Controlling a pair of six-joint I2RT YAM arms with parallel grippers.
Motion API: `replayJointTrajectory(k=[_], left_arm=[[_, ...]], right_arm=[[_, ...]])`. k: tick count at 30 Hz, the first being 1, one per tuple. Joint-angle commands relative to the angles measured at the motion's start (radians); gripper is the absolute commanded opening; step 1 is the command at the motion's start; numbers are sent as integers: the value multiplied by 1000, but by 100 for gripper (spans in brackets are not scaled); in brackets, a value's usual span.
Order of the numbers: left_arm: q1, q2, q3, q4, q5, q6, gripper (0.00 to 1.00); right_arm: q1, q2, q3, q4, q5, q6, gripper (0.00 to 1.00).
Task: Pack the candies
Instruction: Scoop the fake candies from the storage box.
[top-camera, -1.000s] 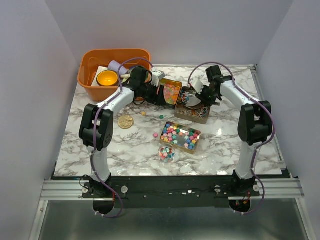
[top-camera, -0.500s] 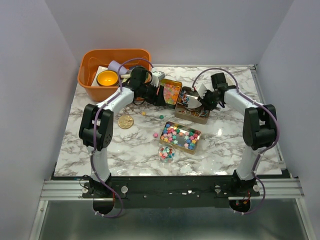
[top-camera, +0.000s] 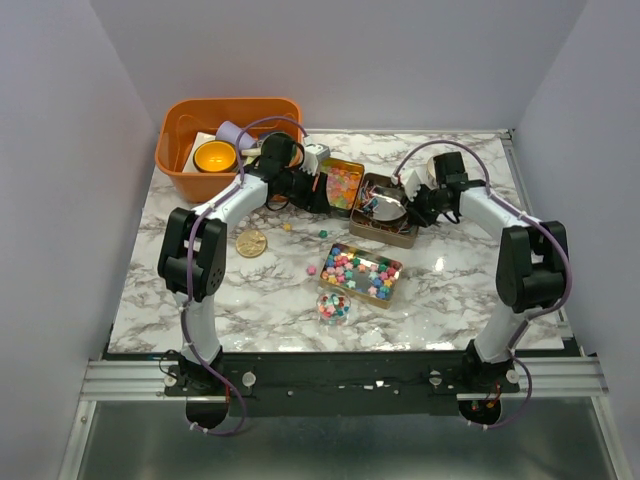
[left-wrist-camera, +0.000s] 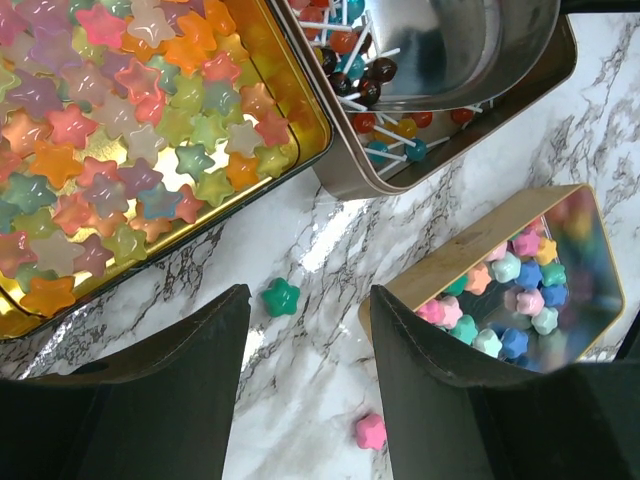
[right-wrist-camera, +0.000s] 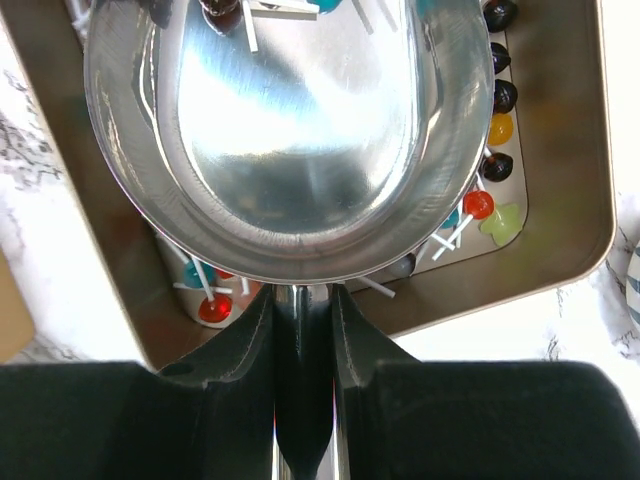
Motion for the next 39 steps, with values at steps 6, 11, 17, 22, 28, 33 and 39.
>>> replayJointTrajectory(k=[6, 11, 17, 22, 28, 33, 39], left_arm=[[-2, -32, -16, -28, -27, 42, 62], [-2, -29, -13, -31, -27, 45, 62], [-6, -14, 9, -34, -32, 53, 62], [-12, -3, 32, -54, -41, 76, 62], [-14, 4, 49, -76, -54, 109, 62], [-14, -6, 49, -88, -63, 131, 62], [-12, -39, 37, -90, -83, 142, 63]], right_arm=[[-13, -98, -81, 90, -50, 39, 1], [-40, -128, -128, 118, -41, 45, 1], [-96, -173, -181, 165, -54, 45, 1], [-122, -221, -247, 225, -113, 45, 1], [-142, -285, -322, 305, -168, 45, 1], [-175, -327, -357, 345, -186, 51, 1], [-200, -446, -415, 354, -277, 57, 1]])
